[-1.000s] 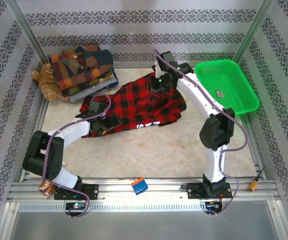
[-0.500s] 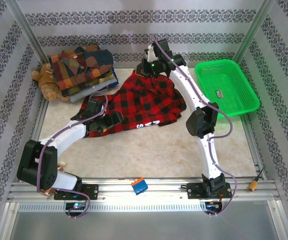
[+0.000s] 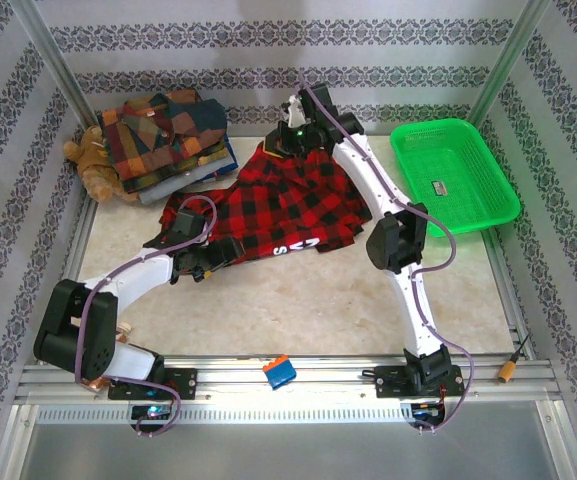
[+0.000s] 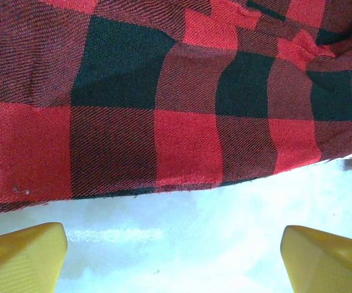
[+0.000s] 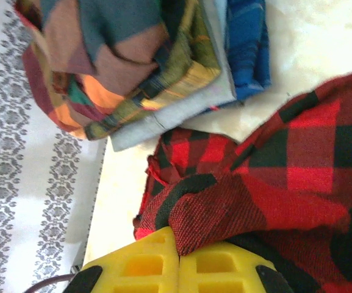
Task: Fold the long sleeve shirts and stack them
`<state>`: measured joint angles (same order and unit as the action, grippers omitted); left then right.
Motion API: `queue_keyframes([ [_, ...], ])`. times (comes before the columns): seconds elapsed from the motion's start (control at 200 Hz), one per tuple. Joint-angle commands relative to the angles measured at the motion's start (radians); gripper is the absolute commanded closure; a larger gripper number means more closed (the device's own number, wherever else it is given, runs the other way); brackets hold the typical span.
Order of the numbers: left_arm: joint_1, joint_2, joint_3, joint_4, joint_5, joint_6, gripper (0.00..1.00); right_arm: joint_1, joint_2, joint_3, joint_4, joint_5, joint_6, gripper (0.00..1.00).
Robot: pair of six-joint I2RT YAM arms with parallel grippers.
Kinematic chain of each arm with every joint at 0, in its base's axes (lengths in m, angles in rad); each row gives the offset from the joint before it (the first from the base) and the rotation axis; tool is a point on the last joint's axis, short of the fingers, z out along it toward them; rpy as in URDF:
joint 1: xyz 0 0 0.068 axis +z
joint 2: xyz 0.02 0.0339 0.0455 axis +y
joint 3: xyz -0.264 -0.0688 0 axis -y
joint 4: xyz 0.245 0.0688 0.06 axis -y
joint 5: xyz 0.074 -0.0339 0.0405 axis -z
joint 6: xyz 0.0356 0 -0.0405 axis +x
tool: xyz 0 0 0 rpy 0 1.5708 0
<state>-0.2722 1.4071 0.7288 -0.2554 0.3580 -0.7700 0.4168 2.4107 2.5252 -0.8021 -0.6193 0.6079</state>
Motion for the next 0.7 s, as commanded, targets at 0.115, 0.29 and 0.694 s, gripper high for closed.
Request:
queue_keyframes([
  [0.115,0.047,-0.146,0.035,-0.072,-0.016,-0.049,0.08,0.027,-0.148,-0.245,-0.007,-0.04,0.028,1.0],
  [0.29,0.061,-0.184,0.093,-0.068,0.027,-0.023,0.07,0.068,-0.232,-0.35,-0.008,-0.102,0.047,1.0],
  [0.694,0.062,-0.131,0.059,0.188,0.187,0.119,0.06,0.104,-0.251,-0.392,-0.014,-0.151,0.098,1.0],
])
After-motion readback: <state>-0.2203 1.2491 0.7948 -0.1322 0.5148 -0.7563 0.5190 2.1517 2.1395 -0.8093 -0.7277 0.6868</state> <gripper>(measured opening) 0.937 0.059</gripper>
